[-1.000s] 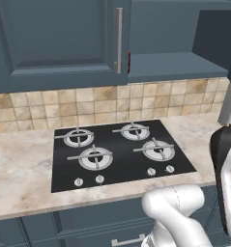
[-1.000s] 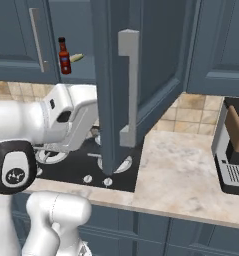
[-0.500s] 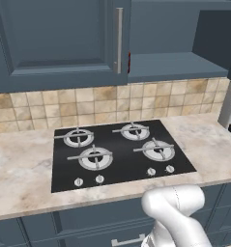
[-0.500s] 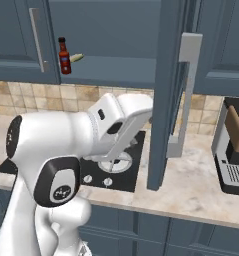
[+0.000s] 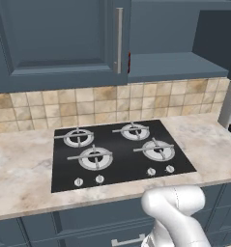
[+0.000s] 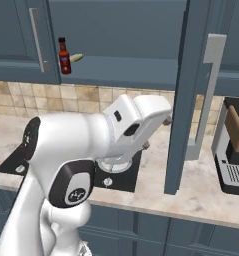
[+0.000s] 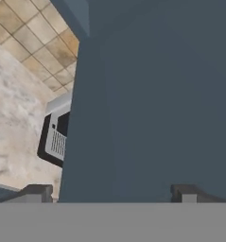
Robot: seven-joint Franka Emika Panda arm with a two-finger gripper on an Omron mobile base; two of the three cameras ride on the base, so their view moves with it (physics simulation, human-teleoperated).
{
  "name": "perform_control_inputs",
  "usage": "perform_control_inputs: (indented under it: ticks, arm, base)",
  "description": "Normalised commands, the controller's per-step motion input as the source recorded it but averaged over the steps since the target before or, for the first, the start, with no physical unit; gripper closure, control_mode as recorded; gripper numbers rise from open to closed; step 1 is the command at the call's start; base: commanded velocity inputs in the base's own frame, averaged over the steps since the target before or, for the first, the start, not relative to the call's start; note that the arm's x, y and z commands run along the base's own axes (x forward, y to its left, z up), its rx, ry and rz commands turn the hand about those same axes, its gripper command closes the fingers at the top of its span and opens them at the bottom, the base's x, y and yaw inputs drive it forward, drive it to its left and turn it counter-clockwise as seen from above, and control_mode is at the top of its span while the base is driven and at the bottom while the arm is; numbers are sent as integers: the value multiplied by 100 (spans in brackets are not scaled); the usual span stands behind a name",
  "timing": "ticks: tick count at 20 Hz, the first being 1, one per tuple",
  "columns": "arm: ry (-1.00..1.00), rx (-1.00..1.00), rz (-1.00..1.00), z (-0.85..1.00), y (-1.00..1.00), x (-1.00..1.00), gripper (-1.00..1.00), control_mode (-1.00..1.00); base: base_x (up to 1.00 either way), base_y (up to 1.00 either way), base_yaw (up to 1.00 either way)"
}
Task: The dining table condiment station is running low on condiment bottle. Refill the condiment station by opening the cabinet and taking the condiment bottle from the cabinet and placing it on the dining table.
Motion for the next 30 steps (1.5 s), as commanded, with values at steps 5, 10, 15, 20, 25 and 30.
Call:
perform_control_inputs:
  ticks: [5, 10, 15, 20, 25, 30]
  arm:
    - [3, 0, -1, 0, 19, 1, -100, -100]
    - [-6, 3, 0, 0, 65, 0, -100, -100]
    - [-25, 15, 0, 0, 99, 0, -100, -100]
    - [-24, 28, 2, 0, 90, 0, -100, -100]
    - [-21, 37, 1, 0, 74, 0, -100, -100]
    - [-16, 36, 5, 0, 75, 1, -100, -100]
  base:
    - [0, 0, 0]
    - [0, 0, 0]
    - [0, 0, 0]
    - [0, 0, 0]
    - [0, 0, 0]
    - [0, 0, 0]
